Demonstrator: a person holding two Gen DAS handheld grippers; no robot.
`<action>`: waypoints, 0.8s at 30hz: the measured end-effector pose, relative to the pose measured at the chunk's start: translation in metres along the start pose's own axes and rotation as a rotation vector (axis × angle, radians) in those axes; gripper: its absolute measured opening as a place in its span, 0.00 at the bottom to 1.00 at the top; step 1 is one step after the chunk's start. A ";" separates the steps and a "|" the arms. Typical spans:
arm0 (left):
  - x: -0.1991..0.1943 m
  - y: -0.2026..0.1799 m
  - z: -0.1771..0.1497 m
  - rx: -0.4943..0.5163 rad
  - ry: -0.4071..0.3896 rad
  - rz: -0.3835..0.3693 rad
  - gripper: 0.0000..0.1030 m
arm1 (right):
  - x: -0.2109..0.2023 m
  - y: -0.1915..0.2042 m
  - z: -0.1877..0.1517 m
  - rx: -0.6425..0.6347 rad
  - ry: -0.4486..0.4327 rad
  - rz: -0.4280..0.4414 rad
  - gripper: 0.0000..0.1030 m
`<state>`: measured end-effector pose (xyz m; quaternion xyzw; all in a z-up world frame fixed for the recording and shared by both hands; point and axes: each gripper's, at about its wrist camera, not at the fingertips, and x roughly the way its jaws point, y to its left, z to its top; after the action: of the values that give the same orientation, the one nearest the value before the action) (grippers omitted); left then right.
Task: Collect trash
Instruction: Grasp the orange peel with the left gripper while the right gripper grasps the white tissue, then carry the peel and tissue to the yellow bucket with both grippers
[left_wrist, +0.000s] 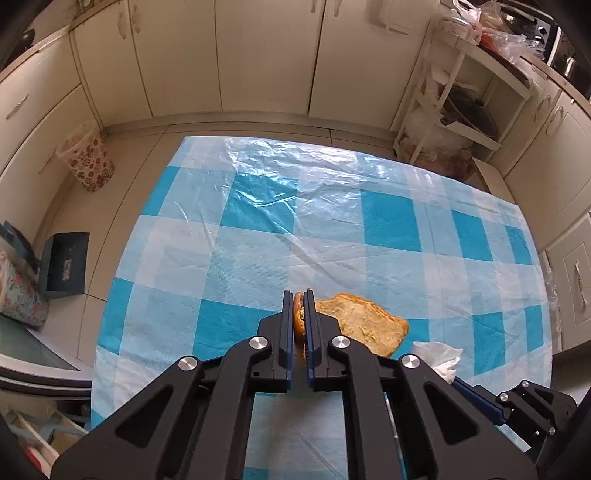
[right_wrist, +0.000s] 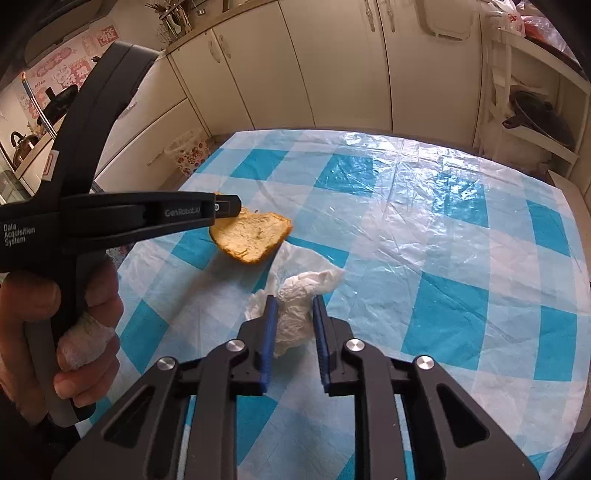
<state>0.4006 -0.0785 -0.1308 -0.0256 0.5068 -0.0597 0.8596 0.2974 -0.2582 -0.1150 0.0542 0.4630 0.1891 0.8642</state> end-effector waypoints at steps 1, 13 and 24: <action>-0.004 -0.001 -0.001 -0.004 -0.004 -0.016 0.05 | -0.006 -0.001 -0.001 0.005 -0.007 0.002 0.15; -0.077 -0.021 -0.024 0.022 -0.110 -0.108 0.05 | -0.065 -0.014 -0.021 0.010 -0.064 -0.022 0.14; -0.119 -0.103 -0.058 0.188 -0.251 -0.024 0.05 | -0.128 -0.053 -0.042 0.061 -0.142 -0.093 0.14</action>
<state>0.2850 -0.1640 -0.0446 0.0417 0.3870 -0.1135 0.9141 0.2135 -0.3593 -0.0533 0.0722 0.4082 0.1305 0.9006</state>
